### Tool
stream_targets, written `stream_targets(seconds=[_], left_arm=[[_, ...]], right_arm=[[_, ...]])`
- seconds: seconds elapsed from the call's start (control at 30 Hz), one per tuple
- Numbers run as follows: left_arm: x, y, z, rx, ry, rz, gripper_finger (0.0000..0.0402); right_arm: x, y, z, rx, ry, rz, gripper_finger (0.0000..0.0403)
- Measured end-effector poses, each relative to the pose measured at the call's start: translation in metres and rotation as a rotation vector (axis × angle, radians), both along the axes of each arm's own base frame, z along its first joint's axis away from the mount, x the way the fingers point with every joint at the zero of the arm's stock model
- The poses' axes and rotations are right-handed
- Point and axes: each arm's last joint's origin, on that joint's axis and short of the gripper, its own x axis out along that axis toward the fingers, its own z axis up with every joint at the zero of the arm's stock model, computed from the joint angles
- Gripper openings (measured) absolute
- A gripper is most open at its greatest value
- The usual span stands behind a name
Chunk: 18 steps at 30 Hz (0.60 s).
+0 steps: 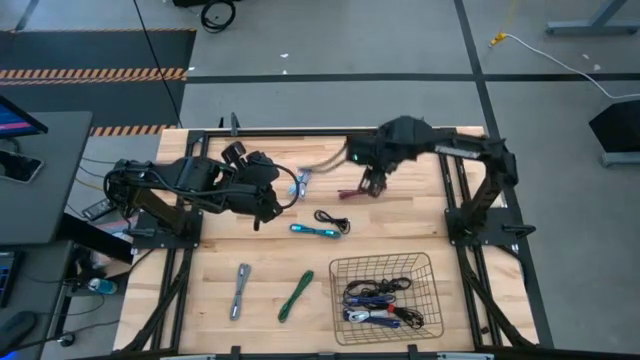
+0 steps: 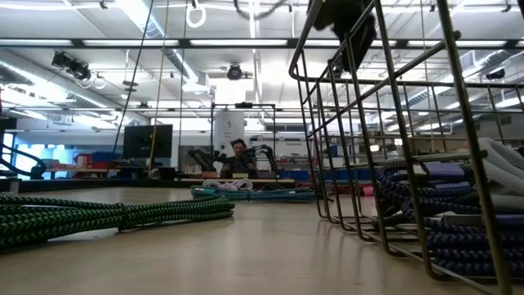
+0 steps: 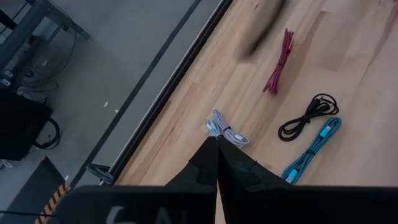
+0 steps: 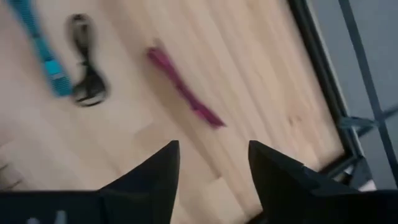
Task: Pick and place USB-C Cables
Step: Put the black pink charger cable into the wire basket
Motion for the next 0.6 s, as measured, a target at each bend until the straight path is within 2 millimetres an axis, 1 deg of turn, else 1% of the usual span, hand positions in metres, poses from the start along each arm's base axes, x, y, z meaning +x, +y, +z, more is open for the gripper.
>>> stream_targets(seconds=[0.13,0.23,0.3,0.37,0.47,0.6], left_arm=[[0.0,0.003,0.0,0.003,0.003,0.009,0.0005],[0.001,0.007,0.0,0.007,0.009,0.016,0.0005],[0.001,0.009,0.0,0.009,0.012,0.023,0.0005],[0.002,0.012,0.0,0.008,0.009,0.035,0.0005],[0.003,0.017,0.0,0.001,-0.003,0.06,0.0005],[0.003,0.02,0.0,-0.014,-0.024,0.095,0.0005]], right_arm=[[0.001,-0.027,-0.008,0.035,0.024,-0.028,0.022],[0.009,-0.038,-0.019,0.081,0.036,-0.013,0.0224],[0.016,-0.041,-0.027,0.118,0.053,0.039,0.0224],[0.027,-0.043,-0.04,0.141,0.068,0.095,0.0224],[0.042,-0.042,-0.065,0.191,0.096,0.18,0.0223],[0.053,-0.041,-0.099,0.263,0.165,0.256,0.0223]])
